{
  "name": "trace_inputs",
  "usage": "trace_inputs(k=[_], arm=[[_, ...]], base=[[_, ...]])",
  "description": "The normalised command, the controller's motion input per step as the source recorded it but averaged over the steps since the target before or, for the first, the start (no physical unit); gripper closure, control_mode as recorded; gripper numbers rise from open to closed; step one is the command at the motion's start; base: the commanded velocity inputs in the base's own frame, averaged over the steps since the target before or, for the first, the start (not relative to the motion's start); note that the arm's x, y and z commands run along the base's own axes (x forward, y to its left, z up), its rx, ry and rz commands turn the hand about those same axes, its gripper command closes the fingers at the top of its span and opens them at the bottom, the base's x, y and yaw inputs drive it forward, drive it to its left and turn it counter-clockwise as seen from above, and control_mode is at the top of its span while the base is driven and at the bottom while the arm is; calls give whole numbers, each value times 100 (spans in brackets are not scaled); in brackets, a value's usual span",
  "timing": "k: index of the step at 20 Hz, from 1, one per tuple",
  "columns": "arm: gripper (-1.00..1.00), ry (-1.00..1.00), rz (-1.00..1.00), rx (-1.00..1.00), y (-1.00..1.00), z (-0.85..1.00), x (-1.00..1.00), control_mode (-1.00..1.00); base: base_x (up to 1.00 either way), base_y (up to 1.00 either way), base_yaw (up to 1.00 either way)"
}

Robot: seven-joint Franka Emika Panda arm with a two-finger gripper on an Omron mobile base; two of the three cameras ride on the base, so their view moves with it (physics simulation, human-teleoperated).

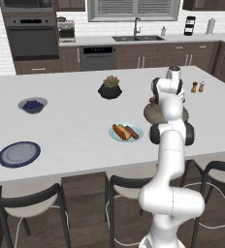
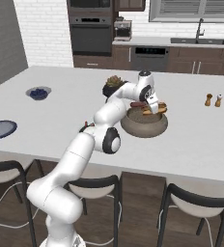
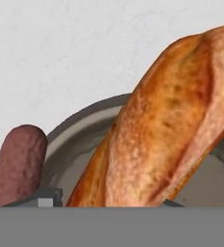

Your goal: Place one bun and one sausage from the bowl on each plate.

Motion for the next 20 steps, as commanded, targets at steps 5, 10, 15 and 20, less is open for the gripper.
trace_inputs(k=[5,10,15,20], arm=[[100,-1,14,-4,6,74,-57,-100],[100,-2,31,-8,76,48,-100,-100],[100,0,39,-10,100,21,-100,-100],[100,-14,32,-10,65,-53,-100,-100]], base=[[0,0,0],[0,0,0],[0,0,0],[0,0,0]])
